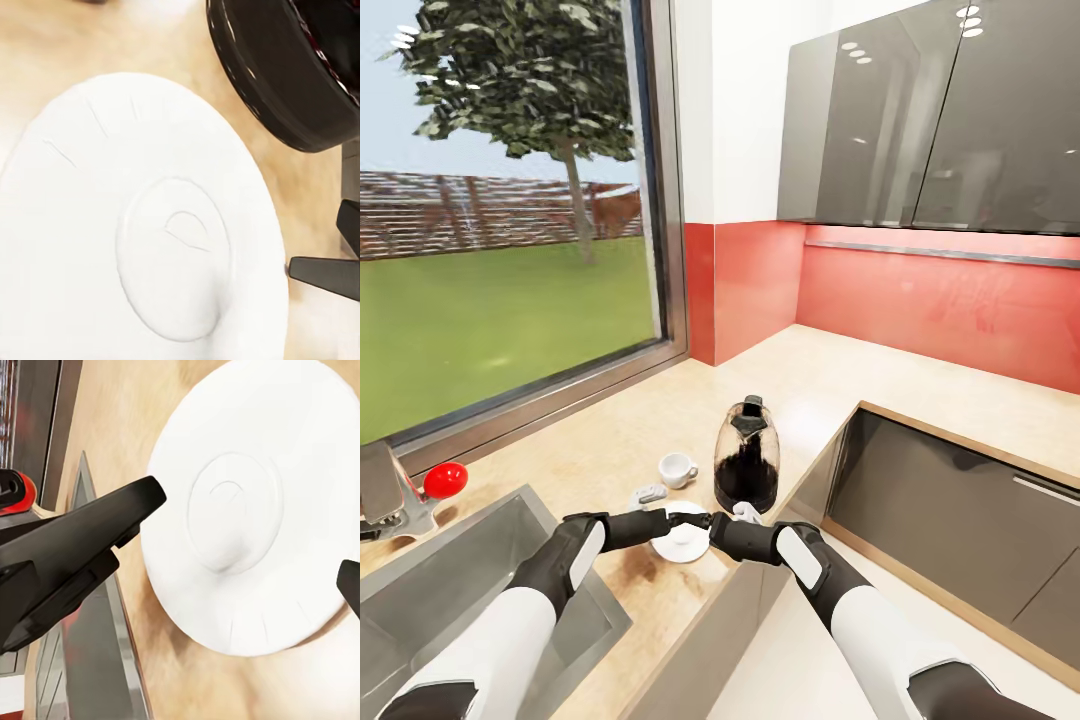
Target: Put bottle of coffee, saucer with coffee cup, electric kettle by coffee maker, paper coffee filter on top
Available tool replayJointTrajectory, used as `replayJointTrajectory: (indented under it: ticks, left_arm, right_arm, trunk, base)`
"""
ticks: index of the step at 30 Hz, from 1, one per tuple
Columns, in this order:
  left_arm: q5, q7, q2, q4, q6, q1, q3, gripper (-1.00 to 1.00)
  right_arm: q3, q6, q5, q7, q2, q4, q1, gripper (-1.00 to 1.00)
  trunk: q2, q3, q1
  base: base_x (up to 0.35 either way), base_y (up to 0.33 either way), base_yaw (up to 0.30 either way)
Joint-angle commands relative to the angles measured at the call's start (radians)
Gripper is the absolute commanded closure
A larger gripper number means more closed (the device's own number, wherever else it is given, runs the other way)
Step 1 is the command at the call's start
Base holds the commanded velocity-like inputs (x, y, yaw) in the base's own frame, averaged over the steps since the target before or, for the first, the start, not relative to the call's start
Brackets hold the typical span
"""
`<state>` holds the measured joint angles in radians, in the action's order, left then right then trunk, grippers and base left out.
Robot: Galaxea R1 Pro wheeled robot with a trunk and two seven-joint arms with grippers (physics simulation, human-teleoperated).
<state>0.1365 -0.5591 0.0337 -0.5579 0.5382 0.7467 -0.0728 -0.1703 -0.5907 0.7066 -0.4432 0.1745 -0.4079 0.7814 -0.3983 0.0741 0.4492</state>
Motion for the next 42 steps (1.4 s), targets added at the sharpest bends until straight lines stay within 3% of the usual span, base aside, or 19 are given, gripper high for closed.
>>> replayJointTrajectory:
  ticks: [1, 36, 37, 42]
  left_arm:
    - [-0.001, 0.000, 0.001, 0.022, 0.014, -0.001, -0.004, -1.00]
    - [-0.001, -0.001, -0.005, 0.020, 0.026, -0.012, -0.007, -1.00]
    - [-0.001, -0.001, -0.005, 0.020, 0.026, -0.012, -0.007, 1.00]
    - [-0.001, -0.001, -0.006, 0.019, 0.026, -0.011, -0.008, 1.00]
  right_arm:
    - [0.000, -0.003, -0.001, -0.002, 0.000, 0.000, 0.001, -1.00]
    - [0.000, -0.003, -0.001, -0.002, 0.000, 0.000, 0.001, -1.00]
    - [0.000, -0.003, -0.001, -0.002, 0.000, 0.000, 0.001, -1.00]
    - [0.000, -0.003, -0.001, -0.002, 0.000, 0.000, 0.001, -1.00]
  trunk:
    - [-0.002, 0.002, 0.001]
    - [-0.002, 0.002, 0.001]
    - [-0.002, 0.002, 0.001]
    - [-0.002, 0.002, 0.001]
  base:
    - [0.000, 0.000, 0.000]
    - [0.000, 0.000, 0.000]
    - [0.000, 0.000, 0.000]
    - [0.000, 0.000, 0.000]
